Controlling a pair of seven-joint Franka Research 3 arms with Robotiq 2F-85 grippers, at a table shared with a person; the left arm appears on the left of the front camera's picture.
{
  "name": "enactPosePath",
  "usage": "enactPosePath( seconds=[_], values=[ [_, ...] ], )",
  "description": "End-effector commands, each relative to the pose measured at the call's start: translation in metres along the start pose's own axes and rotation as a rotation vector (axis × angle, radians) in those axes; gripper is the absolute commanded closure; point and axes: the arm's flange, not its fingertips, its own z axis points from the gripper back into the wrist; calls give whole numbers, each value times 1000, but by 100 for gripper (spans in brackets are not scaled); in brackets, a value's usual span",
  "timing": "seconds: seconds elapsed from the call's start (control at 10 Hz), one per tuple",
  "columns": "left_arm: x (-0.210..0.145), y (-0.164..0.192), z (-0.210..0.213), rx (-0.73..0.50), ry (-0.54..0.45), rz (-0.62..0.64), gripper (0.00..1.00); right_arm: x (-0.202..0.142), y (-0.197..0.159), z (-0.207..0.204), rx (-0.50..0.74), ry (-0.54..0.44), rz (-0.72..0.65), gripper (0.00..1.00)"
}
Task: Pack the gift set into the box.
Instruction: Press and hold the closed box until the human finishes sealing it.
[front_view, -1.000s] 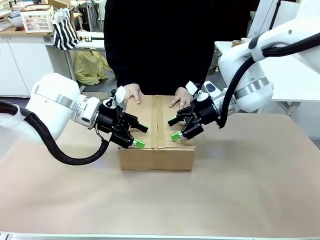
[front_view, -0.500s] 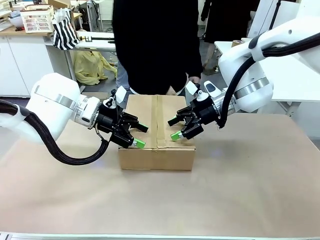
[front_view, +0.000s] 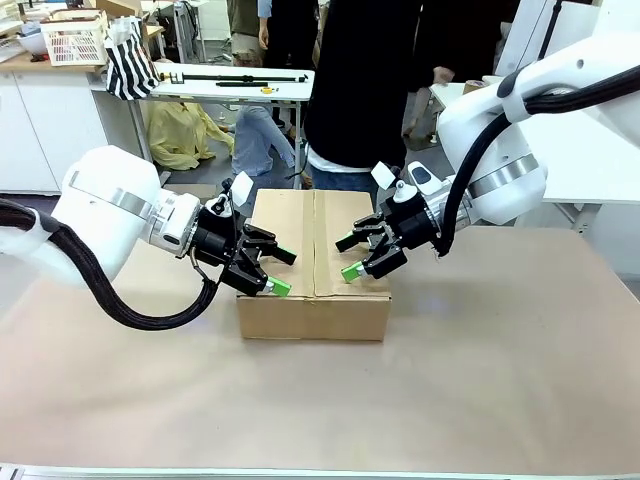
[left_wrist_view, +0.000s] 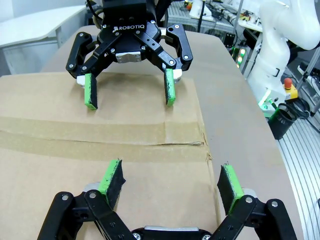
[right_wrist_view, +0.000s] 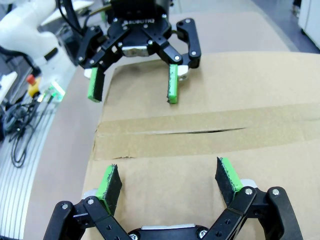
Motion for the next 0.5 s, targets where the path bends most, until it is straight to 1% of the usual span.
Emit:
enactPosePath(
  seconds=[0.0,0.4],
  values=[
    [-2,-1,-1,-4,-1,3,0,-3,0,0,2,4,-5,0],
    [-2,-1,-1,-4,-1,3,0,-3,0,0,2,4,-5,0]
  ],
)
